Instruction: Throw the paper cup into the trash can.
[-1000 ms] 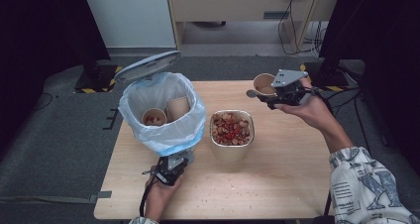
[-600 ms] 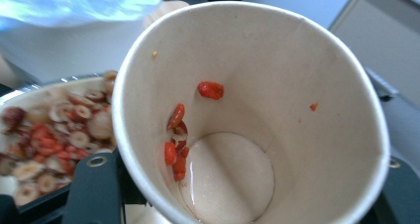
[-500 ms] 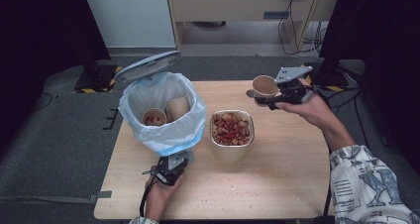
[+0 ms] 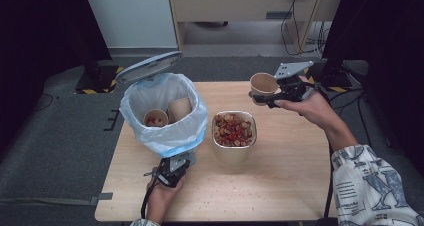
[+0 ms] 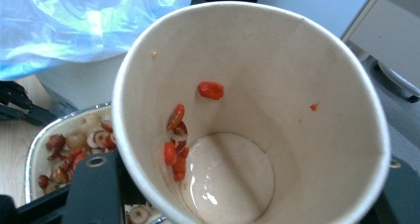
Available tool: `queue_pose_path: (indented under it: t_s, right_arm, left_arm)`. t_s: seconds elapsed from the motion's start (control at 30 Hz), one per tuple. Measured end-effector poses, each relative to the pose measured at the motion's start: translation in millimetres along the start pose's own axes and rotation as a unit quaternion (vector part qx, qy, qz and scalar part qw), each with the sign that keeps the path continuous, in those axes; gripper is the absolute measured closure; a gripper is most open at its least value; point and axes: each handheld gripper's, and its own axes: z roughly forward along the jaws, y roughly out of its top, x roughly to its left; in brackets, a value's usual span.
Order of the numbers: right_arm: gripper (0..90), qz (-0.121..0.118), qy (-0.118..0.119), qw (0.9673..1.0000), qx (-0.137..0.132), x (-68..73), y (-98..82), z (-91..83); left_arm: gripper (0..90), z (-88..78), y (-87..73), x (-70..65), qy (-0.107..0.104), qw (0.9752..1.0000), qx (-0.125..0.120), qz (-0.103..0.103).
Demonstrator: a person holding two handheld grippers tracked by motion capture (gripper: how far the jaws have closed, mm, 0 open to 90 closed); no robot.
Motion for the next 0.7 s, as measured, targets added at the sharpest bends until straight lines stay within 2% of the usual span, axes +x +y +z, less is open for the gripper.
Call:
queue_pose_path:
  t_s: [0.13,0.33,0.37,0.7]
  right_arm:
    - [34.3,0.011,0.000,0.9999,-0.001,0.6,5.1,1.6]
    - [34.3,0.013,0.005,0.9999,-0.008,8.3,22.1,6.2]
    - [34.3,0.014,0.006,0.9999,-0.007,9.7,25.7,7.6]
    - [34.1,0.010,0.012,0.9999,0.003,26.0,56.2,29.0]
  left_arm:
    - [89.9,0.0,0.1,-0.2,0.000,1.0000,0.000,0.000]
    - [89.9,0.3,0.0,-0.6,-0.001,1.0000,-0.001,-0.002]
    - [89.9,0.0,0.1,-0.3,0.004,1.0000,-0.001,0.000]
    - [89.9,0.2,0.2,0.2,0.000,1.0000,-0.001,0.003]
